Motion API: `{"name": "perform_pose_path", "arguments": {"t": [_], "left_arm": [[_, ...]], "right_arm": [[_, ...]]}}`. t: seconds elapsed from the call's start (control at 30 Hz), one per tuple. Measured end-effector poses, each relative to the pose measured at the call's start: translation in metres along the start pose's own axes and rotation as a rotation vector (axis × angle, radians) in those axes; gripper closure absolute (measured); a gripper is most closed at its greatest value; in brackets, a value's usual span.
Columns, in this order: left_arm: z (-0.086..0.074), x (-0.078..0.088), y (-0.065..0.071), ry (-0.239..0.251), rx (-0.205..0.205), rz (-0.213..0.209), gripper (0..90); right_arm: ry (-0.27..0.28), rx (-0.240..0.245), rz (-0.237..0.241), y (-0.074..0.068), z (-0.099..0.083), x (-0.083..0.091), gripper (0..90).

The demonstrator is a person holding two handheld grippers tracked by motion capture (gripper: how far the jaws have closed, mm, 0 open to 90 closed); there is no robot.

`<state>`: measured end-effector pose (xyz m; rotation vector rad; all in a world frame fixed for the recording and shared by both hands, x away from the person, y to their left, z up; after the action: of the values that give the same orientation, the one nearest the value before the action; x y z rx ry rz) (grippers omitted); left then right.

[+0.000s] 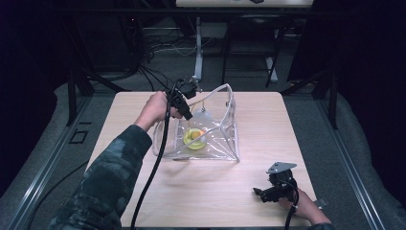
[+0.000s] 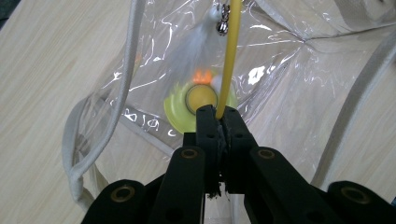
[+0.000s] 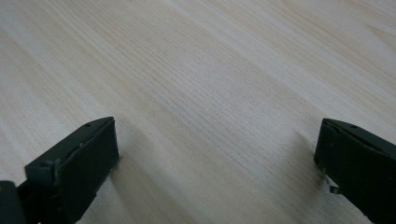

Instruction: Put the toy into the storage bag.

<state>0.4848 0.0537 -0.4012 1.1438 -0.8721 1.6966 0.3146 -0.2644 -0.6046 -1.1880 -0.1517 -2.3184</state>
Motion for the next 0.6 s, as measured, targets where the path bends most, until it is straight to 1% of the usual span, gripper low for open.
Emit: {"name": "perform_pose_path", "arguments": {"t": [0.1, 0.2, 0.3, 0.43, 0.5, 0.53, 0.57, 0.6], "left_arm": [[-0.002, 0.000, -0.001, 0.007, 0.012, 0.002, 88.0], [-0.003, 0.000, -0.003, 0.022, 0.038, 0.002, 87.1], [-0.004, 0.003, -0.003, 0.036, 0.042, 0.002, 82.9], [-0.005, 0.010, 0.000, 0.054, 0.034, 0.020, 79.4], [-0.006, 0.015, 0.001, 0.059, 0.037, 0.033, 73.3], [-0.007, 0.018, 0.001, 0.064, 0.038, 0.032, 68.8], [-0.007, 0.021, 0.002, 0.070, 0.040, 0.038, 68.8], [-0.009, 0.027, 0.002, 0.075, 0.047, 0.061, 59.1]], "right_arm": [[-0.002, 0.000, -0.001, 0.000, 0.000, 0.000, 0.0], [-0.003, -0.001, -0.003, 0.000, 0.000, 0.000, 0.0], [-0.001, 0.000, -0.001, 0.000, 0.000, 0.000, 0.0], [-0.002, 0.000, -0.002, 0.000, 0.000, 0.000, 0.0], [-0.002, 0.000, -0.002, 0.000, 0.000, 0.000, 0.0], [-0.002, -0.001, -0.002, 0.000, 0.000, 0.000, 0.0], [-0.002, -0.001, -0.002, 0.000, 0.000, 0.000, 0.0], [-0.001, -0.001, -0.001, 0.000, 0.000, 0.000, 0.0]]}}
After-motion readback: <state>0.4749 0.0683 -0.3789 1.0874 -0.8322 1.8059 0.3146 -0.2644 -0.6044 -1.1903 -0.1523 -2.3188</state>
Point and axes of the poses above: each handheld gripper's, and its own axes: x roughly backward along the jaws, z roughly out of its top, y roughly to its right, the point moved 3 cm from there along -x, roughly forward along the jaws, and after that the axes turned 12 degrees about -x, right-handed, at the moved point
